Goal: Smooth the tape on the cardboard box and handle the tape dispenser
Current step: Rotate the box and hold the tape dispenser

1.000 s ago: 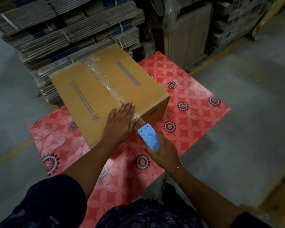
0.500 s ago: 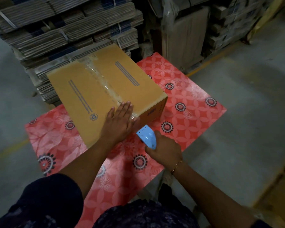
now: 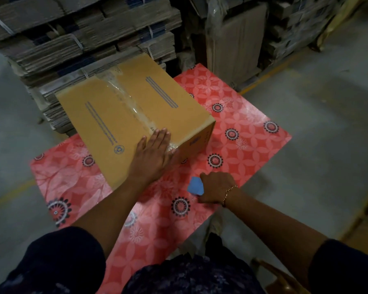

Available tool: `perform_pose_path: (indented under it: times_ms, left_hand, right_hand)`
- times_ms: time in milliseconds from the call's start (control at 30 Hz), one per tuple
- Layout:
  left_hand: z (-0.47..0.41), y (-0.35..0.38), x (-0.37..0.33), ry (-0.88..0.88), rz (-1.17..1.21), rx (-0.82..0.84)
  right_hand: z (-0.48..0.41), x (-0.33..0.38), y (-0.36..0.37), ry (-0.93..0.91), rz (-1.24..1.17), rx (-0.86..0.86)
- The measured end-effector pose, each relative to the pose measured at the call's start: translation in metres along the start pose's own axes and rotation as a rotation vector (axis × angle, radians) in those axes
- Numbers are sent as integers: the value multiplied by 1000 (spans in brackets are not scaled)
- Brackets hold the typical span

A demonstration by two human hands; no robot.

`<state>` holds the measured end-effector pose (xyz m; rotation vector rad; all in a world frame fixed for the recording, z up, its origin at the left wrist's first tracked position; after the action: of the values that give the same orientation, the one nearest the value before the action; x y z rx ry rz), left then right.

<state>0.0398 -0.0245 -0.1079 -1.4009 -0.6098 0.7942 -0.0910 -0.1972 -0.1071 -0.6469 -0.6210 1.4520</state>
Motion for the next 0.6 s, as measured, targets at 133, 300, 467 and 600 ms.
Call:
perform_pose_path:
  times_ms: [133,300,467,600]
  left_hand:
    - [0,1,0,0,-12,0]
    - [1,-1,0,-3,-10,6]
    - [0,-1,-1,-7,-20,6]
    - [0,-1,-1,-7,-28,7]
  right_hand:
    - [-2,14,25,-190,-24,-235]
    - [-11,25,57,-389,202,-388]
    - [-10,27,84,-399,241,-502]
    - [-8,23,101,-393,186,-508]
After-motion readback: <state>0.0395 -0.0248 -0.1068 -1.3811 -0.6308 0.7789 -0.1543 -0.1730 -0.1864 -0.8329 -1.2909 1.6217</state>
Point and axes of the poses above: each hand's wrist, its own z-axis away from the middle knuckle, its own y-axis out of the palm, x = y × z, the point moved 3 cm from there along -z, towards the middle knuckle, and after that the axes turned 8 degrees about x, right-handed, at the moved point
